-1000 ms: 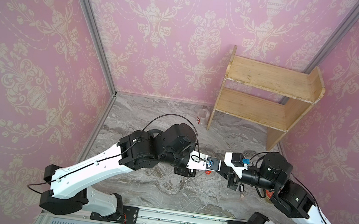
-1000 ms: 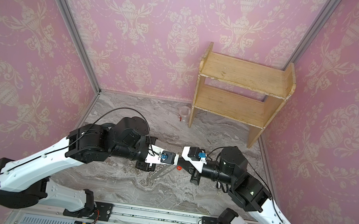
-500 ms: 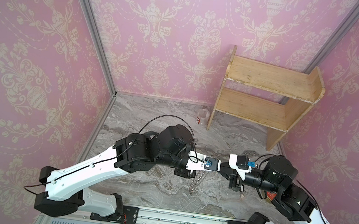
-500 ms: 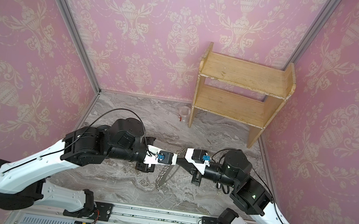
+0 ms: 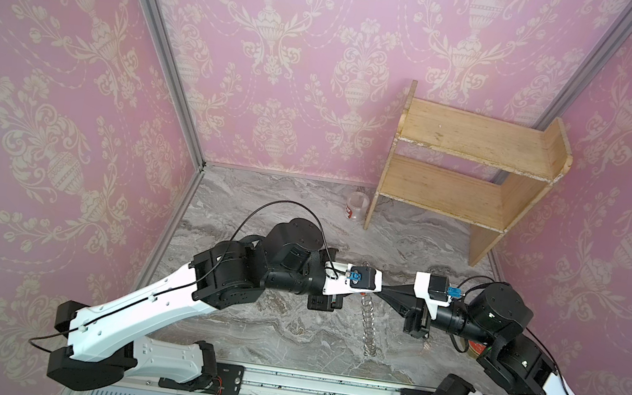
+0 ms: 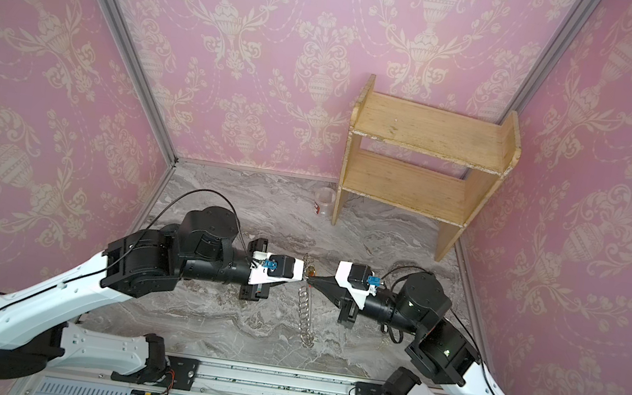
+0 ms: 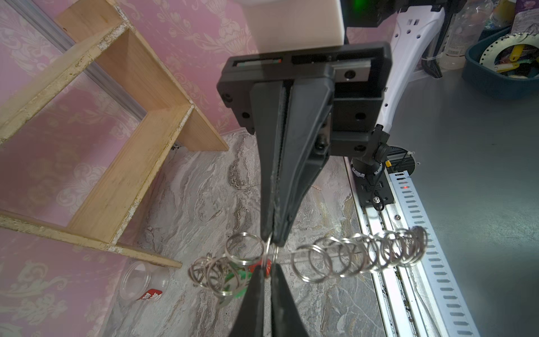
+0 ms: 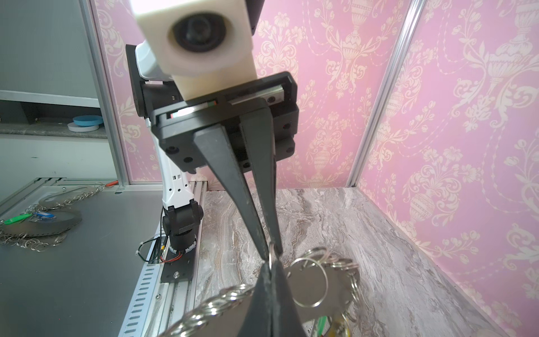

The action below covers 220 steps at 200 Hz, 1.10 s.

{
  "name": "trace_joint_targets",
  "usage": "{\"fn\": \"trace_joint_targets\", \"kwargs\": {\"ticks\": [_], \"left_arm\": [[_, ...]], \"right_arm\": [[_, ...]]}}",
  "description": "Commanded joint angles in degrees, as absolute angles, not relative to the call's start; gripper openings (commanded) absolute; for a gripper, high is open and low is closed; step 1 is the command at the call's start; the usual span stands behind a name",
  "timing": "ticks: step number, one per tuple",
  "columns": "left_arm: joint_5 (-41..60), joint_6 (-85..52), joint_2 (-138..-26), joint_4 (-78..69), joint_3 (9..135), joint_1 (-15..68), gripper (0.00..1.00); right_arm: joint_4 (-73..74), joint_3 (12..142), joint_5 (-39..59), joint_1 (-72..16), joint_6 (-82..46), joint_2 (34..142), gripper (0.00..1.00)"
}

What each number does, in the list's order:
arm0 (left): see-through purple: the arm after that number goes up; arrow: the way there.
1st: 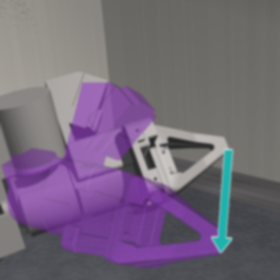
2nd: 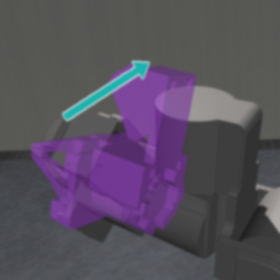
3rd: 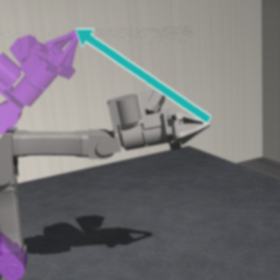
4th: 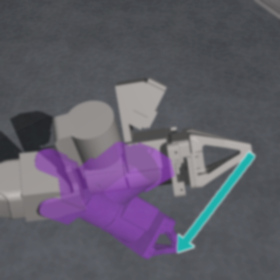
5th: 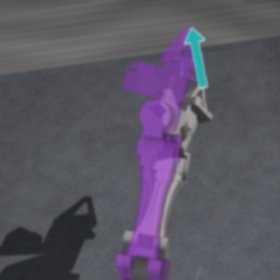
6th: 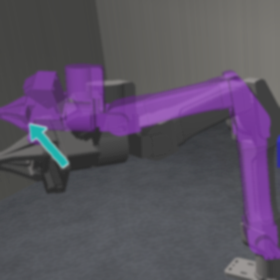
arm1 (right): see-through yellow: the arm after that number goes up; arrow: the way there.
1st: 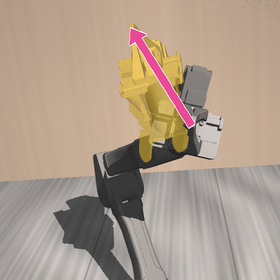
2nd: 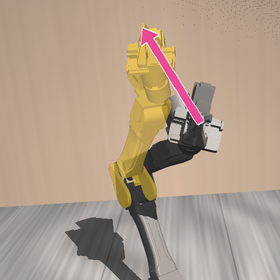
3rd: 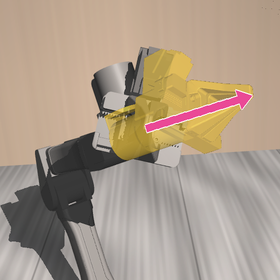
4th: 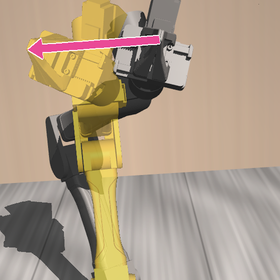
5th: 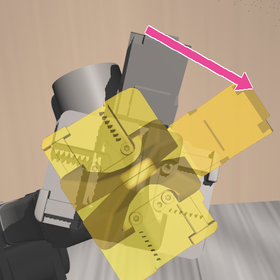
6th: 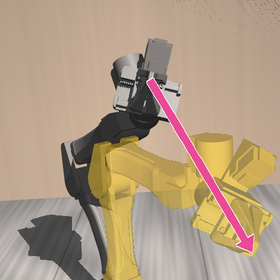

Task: Put the keys on the keyring

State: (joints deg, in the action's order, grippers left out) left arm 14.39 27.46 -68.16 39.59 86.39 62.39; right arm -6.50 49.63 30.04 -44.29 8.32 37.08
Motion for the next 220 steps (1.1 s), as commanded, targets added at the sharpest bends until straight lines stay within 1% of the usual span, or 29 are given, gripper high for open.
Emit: {"fn": "trace_joint_targets", "kwargs": {"ticks": [1, 44, 75, 132, 158, 170, 197, 220], "left_arm": [[17.8, 24.1, -66.8, 36.1, 84.8, 61.2, 0.16], [22.8, 18.3, -64.5, 27.8, 79.1, 58.6, 0.24], [26.5, 14.1, -63.0, 21.9, 75.9, 56.4, 0.27], [30.5, 12.0, -63.2, 18.1, 74.6, 56.2, 0.26], [31.0, 11.6, -63.5, 17.7, 74.4, 56.1, 0.19], [30.9, 11.6, -63.6, 18.1, 74.4, 56.1, 0.17], [30.6, 11.2, -63.4, 17.9, 73.8, 56.2, 0.19], [30.1, 10.6, -63.0, 16.8, 72.9, 56.1, 0.24]], "right_arm": [[-0.7, 48.8, 29.6, -44.3, 6.2, 35.5, 0.0], [1.9, 47.9, 29.3, -44.3, 5.3, 34.9, 0.0], [2.8, 47.5, 29.1, -44.4, 4.9, 34.5, 0.0], [6.1, 46.1, 28.3, -44.4, 3.8, 34.8, 0.0], [7.4, 45.5, 28.0, -44.4, 3.5, 34.7, 0.0], [7.6, 45.5, 27.8, -44.4, 3.5, 34.5, 0.0], [8.0, 45.4, 27.0, -44.3, 3.7, 33.9, 0.0], [8.8, 45.1, 26.5, -44.3, 3.4, 33.4, 0.0]]}}
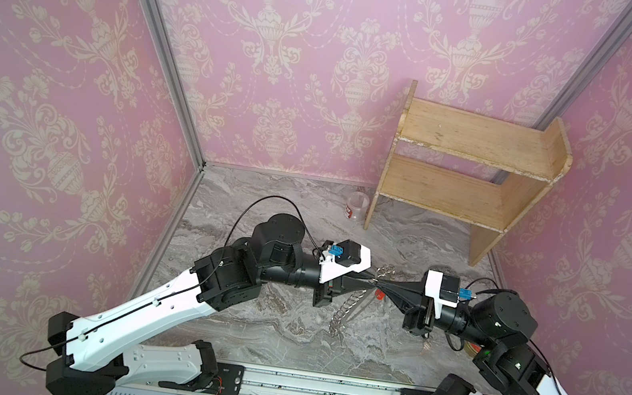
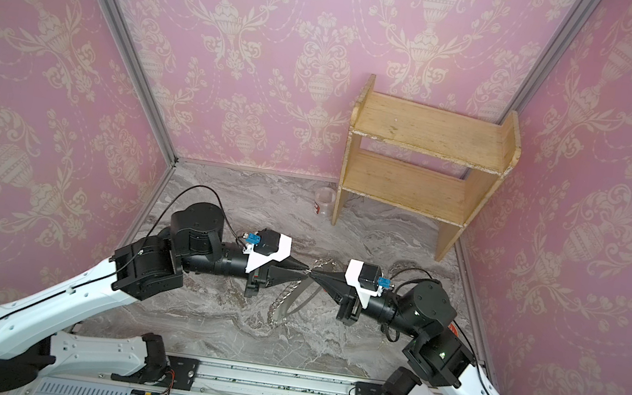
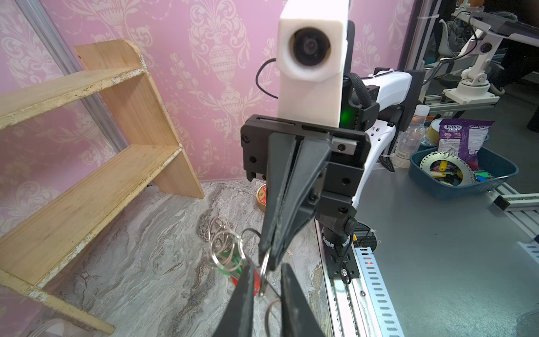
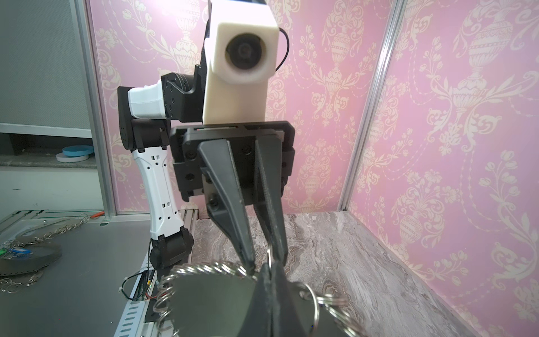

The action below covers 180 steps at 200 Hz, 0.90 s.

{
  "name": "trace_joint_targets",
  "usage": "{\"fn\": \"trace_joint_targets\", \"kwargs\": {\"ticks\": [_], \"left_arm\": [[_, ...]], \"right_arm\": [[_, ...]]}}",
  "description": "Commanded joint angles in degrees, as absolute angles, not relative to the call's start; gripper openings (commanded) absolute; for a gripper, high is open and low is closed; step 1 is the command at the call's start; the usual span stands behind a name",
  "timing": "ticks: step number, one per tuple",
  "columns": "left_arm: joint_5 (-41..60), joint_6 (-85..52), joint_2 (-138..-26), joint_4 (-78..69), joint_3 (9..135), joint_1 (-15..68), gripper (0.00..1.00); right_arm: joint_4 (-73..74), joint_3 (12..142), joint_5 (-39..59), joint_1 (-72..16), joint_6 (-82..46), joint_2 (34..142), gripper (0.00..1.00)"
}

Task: Put the keys on the keyring

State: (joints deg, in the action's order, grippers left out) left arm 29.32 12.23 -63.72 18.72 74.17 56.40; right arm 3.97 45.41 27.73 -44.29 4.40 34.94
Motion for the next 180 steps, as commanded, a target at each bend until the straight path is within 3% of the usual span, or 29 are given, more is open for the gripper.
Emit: {"fn": "trace_joint_targets", "kwargs": {"ticks": [1, 59, 124, 180], "left_arm": [[30.1, 10.6, -63.0, 16.8, 72.9, 56.2, 0.24], [29.9, 9.9, -62.7, 14.6, 72.0, 56.1, 0.22], [30.4, 9.4, -62.7, 13.2, 71.7, 56.1, 0.0], [27.8, 12.0, -61.7, 14.1, 71.1, 56.0, 0.0]], "right_arm": [[8.8, 45.1, 26.5, -44.3, 3.4, 33.3, 0.0], [10.1, 44.8, 26.7, -44.4, 2.8, 33.2, 0.0], [10.3, 44.6, 26.7, -44.4, 2.5, 33.1, 0.0], [6.3, 45.7, 28.3, -44.4, 2.4, 34.6, 0.0]]}}
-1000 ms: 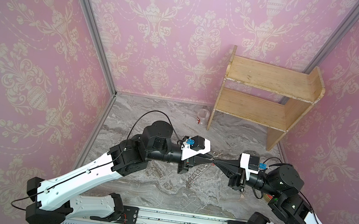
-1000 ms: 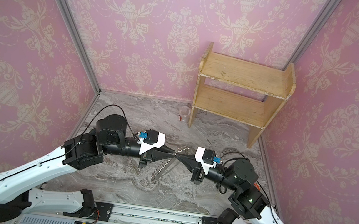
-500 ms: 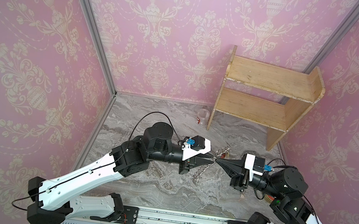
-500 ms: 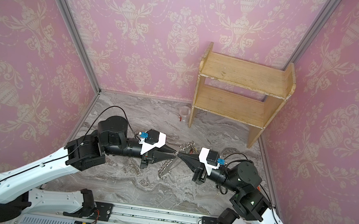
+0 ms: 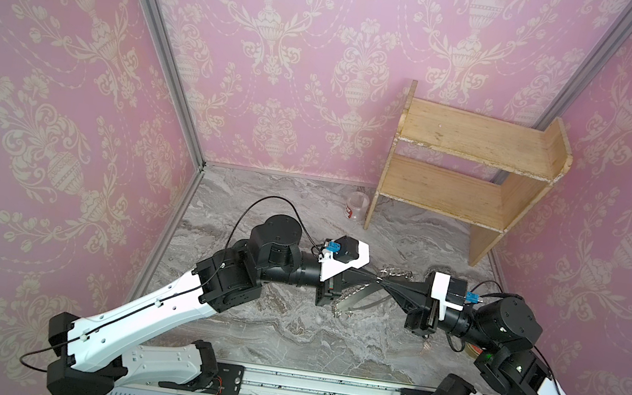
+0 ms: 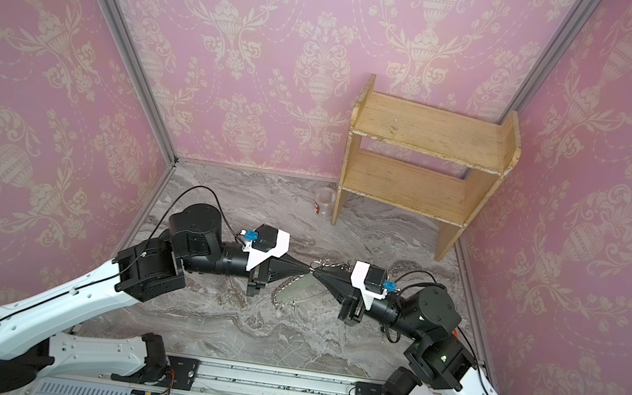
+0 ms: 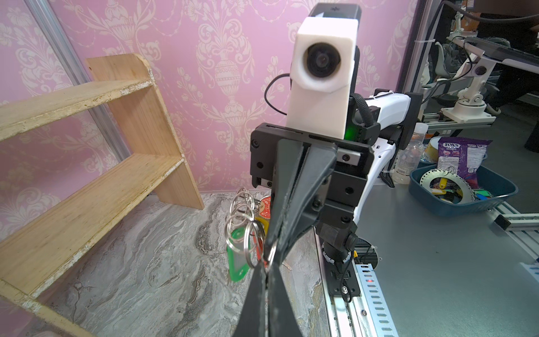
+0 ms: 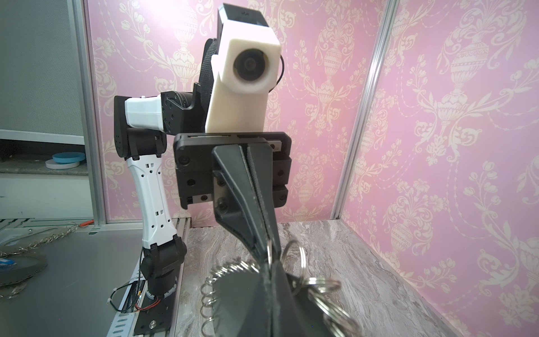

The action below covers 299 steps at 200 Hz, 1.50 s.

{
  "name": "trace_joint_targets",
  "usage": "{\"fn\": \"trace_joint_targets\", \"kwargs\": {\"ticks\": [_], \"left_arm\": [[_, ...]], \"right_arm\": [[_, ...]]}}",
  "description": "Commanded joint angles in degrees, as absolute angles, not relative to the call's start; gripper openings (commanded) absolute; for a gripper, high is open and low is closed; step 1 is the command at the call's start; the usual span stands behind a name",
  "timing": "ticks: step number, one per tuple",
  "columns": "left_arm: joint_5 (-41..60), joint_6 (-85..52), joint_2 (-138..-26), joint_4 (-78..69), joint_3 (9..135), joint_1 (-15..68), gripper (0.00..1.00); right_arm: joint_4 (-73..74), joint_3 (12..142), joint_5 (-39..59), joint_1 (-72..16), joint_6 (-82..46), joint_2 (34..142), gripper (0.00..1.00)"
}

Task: Put the keys on the keyring

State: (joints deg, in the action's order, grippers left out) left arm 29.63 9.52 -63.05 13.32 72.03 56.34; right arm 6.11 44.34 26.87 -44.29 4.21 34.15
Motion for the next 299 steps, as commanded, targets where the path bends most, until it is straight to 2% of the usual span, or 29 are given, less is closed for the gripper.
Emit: {"fn": "trace_joint_targets", "kwargs": {"ticks": [1, 10, 18, 25, 45, 98, 151, 241, 299], "left_arm": [[27.6, 12.2, -61.6, 14.1, 71.1, 56.0, 0.0], [26.3, 13.8, -61.2, 15.0, 71.1, 56.1, 0.0], [25.2, 15.4, -60.8, 15.7, 71.0, 56.1, 0.0], [24.6, 16.8, -60.3, 16.3, 71.0, 56.1, 0.0], [23.9, 20.8, -59.1, 17.1, 70.4, 56.2, 0.0], [24.7, 27.7, -56.3, 15.3, 67.9, 56.4, 0.0], [25.2, 34.8, -55.7, 15.1, 66.4, 57.6, 0.0], [12.0, 53.8, -57.1, 17.6, 64.5, 64.5, 0.0], [9.0, 56.2, -57.9, 17.8, 64.4, 64.8, 0.0]], "right_arm": [[6.0, 45.8, 28.4, -44.4, 2.5, 34.7, 0.0], [1.9, 47.0, 29.0, -44.4, 3.5, 35.2, 0.02], [-1.3, 48.2, 29.0, -44.4, 4.4, 35.5, 0.21], [-4.0, 48.9, 28.6, -44.3, 5.2, 35.3, 0.31], [-9.1, 50.3, 27.1, -44.3, 7.1, 33.6, 0.39], [-13.7, 52.5, 25.8, -44.3, 9.5, 32.1, 0.41], [-14.1, 53.7, 30.0, -44.4, 10.6, 34.6, 0.38], [-17.7, 54.1, 27.9, -44.4, 14.9, 35.3, 0.38], [-20.7, 55.7, 29.2, -44.4, 17.1, 38.1, 0.38]]}}
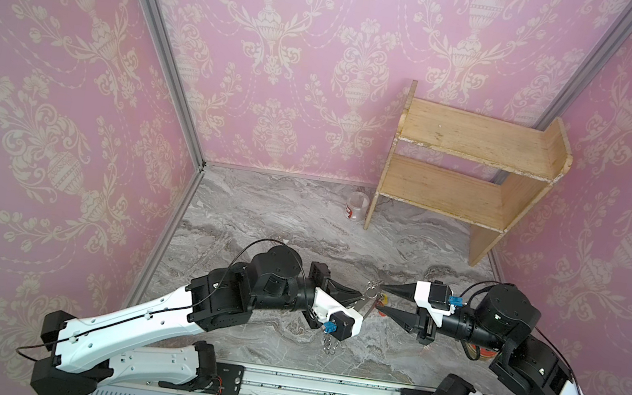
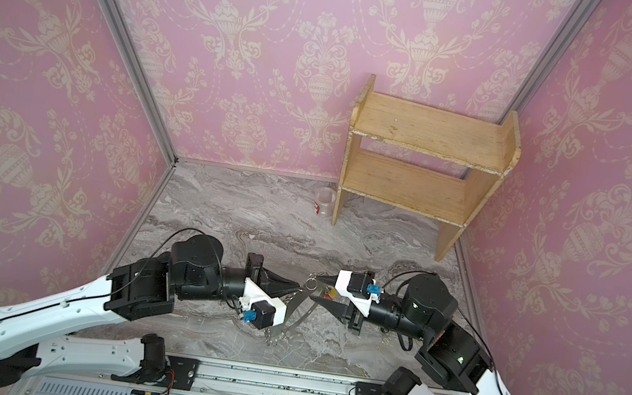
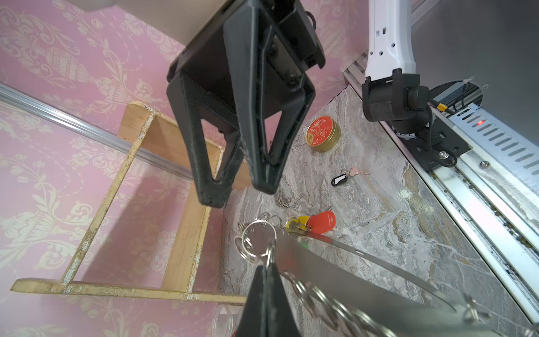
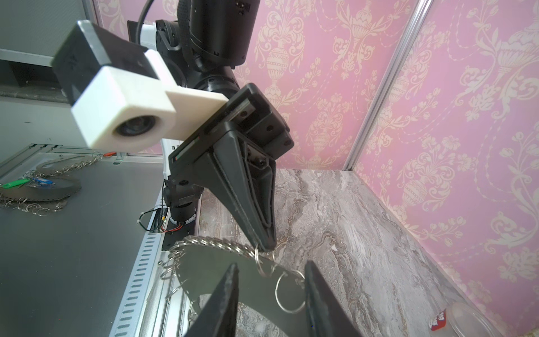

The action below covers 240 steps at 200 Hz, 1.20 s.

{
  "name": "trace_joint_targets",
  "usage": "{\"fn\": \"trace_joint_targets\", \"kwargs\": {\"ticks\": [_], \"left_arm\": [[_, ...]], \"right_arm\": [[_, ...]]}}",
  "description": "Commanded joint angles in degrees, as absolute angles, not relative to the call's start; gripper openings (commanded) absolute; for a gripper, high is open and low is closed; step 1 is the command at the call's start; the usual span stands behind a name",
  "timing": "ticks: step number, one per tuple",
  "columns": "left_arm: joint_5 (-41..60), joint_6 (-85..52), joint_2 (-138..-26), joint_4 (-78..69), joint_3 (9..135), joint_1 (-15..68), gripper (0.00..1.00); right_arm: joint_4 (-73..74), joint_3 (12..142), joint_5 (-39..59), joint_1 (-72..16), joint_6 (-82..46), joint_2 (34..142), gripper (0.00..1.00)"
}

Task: Put the keys on the keyring

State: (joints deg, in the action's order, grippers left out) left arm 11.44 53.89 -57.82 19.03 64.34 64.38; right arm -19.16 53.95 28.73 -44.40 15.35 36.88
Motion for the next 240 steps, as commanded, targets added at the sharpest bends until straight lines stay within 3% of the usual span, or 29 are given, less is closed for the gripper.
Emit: {"fn": "trace_joint_targets", "kwargs": {"ticks": [1, 81, 124, 240], "left_arm": [[8.9, 56.2, -57.9, 17.8, 64.4, 64.8, 0.0], [6.3, 56.0, -56.8, 15.9, 62.3, 64.7, 0.0], [5.4, 52.2, -58.4, 18.8, 64.3, 64.3, 0.0], [6.1, 49.5, -61.4, 25.9, 70.7, 64.1, 0.0]], "right_arm": [[-20.7, 55.6, 29.3, -44.4, 17.1, 38.2, 0.38], [-20.6, 53.8, 19.2, -44.6, 15.9, 38.0, 0.41], [-20.5, 54.0, 25.1, -44.8, 15.2, 40.7, 0.37], [-20.4, 52.9, 23.3, -47.8, 18.2, 42.7, 0.33]]}}
